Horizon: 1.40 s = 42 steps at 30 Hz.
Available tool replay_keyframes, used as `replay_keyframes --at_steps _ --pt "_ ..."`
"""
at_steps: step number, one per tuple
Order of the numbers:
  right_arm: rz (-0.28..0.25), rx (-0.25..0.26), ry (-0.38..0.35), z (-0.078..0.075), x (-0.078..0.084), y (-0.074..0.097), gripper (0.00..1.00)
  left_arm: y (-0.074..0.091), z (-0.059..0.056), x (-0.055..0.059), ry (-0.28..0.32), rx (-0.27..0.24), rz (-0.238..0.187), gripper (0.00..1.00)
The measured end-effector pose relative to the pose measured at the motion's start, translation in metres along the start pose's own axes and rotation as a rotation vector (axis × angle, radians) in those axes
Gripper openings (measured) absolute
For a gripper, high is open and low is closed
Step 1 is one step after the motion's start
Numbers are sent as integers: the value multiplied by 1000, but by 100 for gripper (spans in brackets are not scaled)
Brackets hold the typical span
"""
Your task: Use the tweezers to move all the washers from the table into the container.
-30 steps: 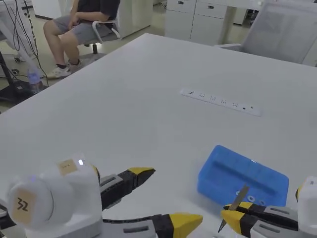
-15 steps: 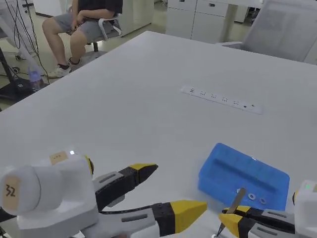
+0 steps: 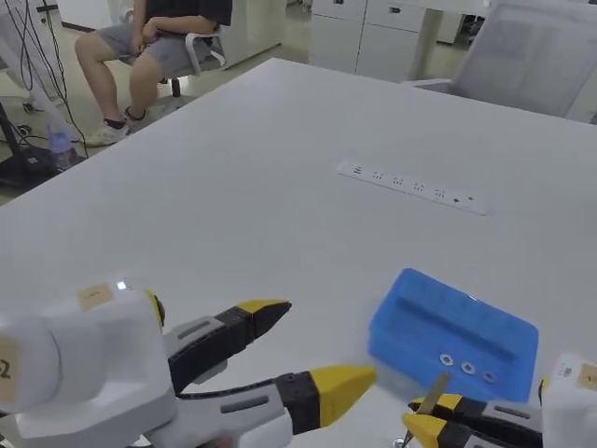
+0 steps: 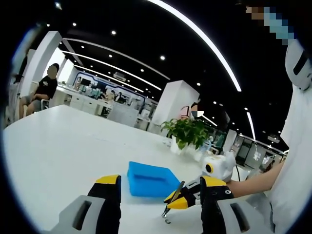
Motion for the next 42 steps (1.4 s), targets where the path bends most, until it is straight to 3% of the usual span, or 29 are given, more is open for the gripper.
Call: replay_keyframes --at_steps 8,12,18,21,28,42 --pt "-4 33 -32 -9 1 1 4 1 0 -1 -14 -8 -4 65" --pt "-1 58 -57 -7 1 0 4 1 0 -2 -19 -11 -10 64" --pt "-5 91 -13 2 1 -2 5 2 1 -3 -26 -17 -13 64" --pt "11 118 80 7 1 1 4 2 1 -2 -30 -17 -8 63" --pt "34 130 167 16 7 9 4 2 1 1 -48 -22 10 60" --pt "55 144 126 7 16 29 3 0 0 6 -76 -17 48 57"
Point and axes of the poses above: the centre of the closed fingertips' face, and the gripper's own axes: y roughly backward along the fingers, z roughly to its left, x roughly out of its underside, the point moved 1 cm from there along y, roughly backward along the fingers, and after that the axes turned 3 degrees about x, right-handed, at the moved point
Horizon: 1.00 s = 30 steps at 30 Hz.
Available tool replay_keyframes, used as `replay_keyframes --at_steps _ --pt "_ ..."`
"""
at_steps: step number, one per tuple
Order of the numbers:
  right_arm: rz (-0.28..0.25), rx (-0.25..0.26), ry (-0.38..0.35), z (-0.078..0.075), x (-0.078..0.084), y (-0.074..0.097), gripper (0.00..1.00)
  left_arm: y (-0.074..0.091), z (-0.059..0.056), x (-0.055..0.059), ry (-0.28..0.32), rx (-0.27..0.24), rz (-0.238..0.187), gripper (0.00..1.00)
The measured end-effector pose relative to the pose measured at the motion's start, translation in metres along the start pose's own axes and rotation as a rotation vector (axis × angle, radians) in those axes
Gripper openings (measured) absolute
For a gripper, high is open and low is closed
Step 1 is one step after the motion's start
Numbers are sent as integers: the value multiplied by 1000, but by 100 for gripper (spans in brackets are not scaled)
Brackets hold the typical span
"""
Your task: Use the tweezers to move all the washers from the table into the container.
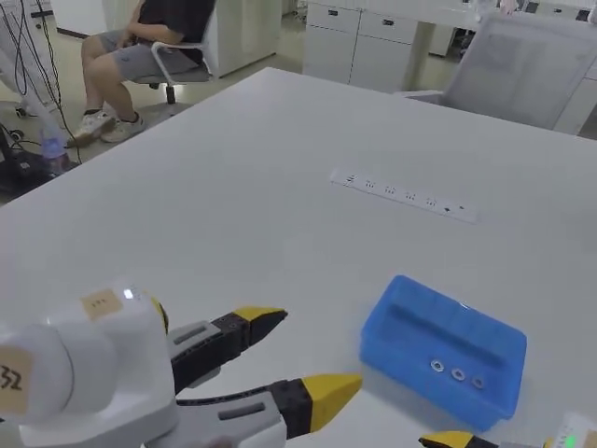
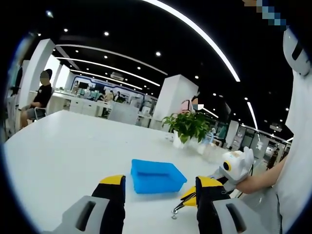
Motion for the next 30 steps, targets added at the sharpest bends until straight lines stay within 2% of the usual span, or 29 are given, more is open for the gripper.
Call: replay_keyframes --at_steps 6,16,22,30 --pt "-19 36 -14 -12 -10 13 3 -1 -1 3 -10 0 18 56" --pt "-64 81 -34 -31 -29 24 3 -3 -2 7 -22 4 42 54" --pt "-83 89 -25 -44 -42 25 3 -1 0 7 -25 0 45 53" --pt "-81 107 8 -70 -56 21 3 0 3 6 -31 -15 37 53"
Point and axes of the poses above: the centre of the closed fingertips' face, and the gripper's own axes: y roughly backward along the fingers, z roughly to its left, x roughly out of its underside, the point moved 1 cm from there along y, roughly backward along the fingers, and after that the axes turned 3 degrees about x, right-handed, at the moved point
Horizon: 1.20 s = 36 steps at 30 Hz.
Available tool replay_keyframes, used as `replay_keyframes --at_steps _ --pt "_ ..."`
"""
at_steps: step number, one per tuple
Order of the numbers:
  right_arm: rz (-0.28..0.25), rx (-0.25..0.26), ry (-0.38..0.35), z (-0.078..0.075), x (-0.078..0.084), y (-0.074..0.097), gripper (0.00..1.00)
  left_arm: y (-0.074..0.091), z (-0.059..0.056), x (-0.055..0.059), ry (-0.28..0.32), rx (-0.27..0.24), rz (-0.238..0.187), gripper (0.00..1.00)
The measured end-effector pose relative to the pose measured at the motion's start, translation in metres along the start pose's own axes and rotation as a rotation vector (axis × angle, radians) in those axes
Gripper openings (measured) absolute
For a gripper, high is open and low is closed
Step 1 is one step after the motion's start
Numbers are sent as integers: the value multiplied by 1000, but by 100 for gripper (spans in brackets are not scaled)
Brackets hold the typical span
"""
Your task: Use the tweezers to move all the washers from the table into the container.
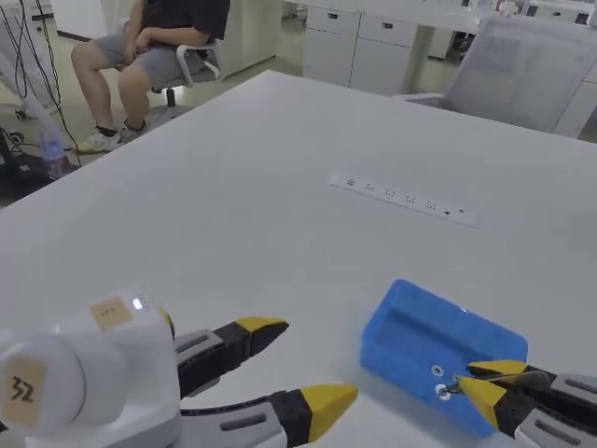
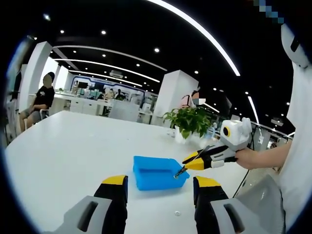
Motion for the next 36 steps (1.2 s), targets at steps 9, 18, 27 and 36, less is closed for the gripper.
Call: replay_keyframes --at_steps 9,18,27,36 --pt "29 -11 13 -28 -4 -26 3 -1 3 7 -67 -33 51 45" --pt "152 -74 17 -38 16 -67 3 1 11 10 -93 -66 70 39" --pt "221 -112 27 -38 23 -83 3 3 16 9 -88 -83 63 38" --pt "267 -140 35 -41 19 -91 3 4 18 13 -122 -96 85 36"
Point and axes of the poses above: the centre of the closed fingertips' face, and the gripper's own axes: y roughly backward along the fingers, z roughly to its left, x roughly out of its underside, the point moved 1 cm from there along y, roughly backward along the fingers, and after that the axes turned 3 degrees about x, right-handed, at the moved point
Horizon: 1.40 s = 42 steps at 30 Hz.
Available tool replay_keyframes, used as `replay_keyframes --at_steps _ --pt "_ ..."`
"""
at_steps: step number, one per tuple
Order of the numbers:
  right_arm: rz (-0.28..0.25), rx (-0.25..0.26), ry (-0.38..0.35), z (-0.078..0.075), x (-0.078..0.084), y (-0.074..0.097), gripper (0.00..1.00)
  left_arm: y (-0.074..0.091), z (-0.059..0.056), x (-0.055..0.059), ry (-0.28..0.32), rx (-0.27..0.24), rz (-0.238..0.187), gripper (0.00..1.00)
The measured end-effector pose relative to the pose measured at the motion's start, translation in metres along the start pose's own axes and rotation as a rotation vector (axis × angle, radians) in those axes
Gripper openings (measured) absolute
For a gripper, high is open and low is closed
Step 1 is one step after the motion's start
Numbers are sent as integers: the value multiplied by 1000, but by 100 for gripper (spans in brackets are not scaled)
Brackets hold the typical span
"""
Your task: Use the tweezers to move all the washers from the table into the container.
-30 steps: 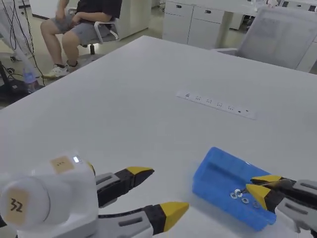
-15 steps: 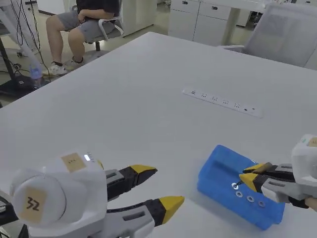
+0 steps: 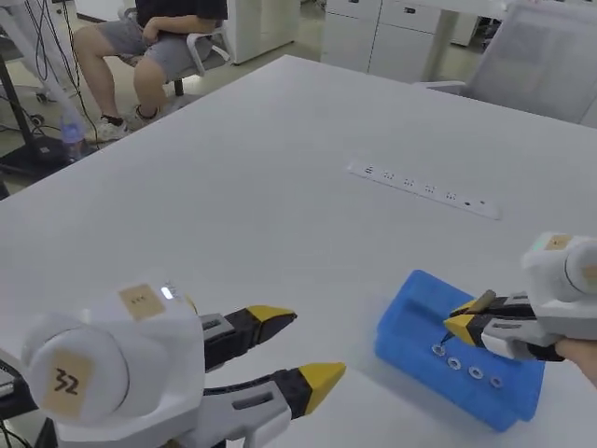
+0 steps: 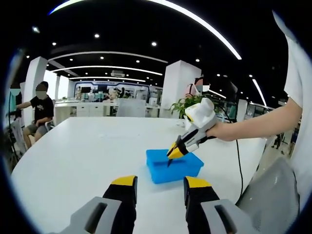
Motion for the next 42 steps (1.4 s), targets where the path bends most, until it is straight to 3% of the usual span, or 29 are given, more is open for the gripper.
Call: replay_keyframes --at_steps 7,12,17,20,25,34,39,42 --pt "7 -18 6 5 1 4 3 1 1 4 -33 -7 19 35" --pt "-25 -20 -3 12 -7 24 3 1 0 3 -33 -5 20 35" --pt "-71 -30 17 27 -19 45 3 1 1 3 -30 -7 21 34" --pt "-92 -42 17 32 -24 51 3 1 0 4 -35 -5 24 33" --pt "-104 -86 23 56 -28 58 3 1 1 6 -58 -11 42 27" --pt "-63 -167 26 95 -7 50 3 1 -1 2 -50 -1 23 29" --pt "-12 -252 -10 118 10 41 3 1 0 2 -43 -1 20 30" --pt "0 -277 -21 124 14 38 3 1 0 3 -45 1 25 30"
Point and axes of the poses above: the centre of the closed fingertips' face, and the gripper's own axes: y roughly backward along the fingers, z roughly to its left, x roughly out of its underside, the point moved 1 cm from there along y, roughly backward along the fingers, and after that the axes turned 3 degrees about x, right-handed, at the moved point
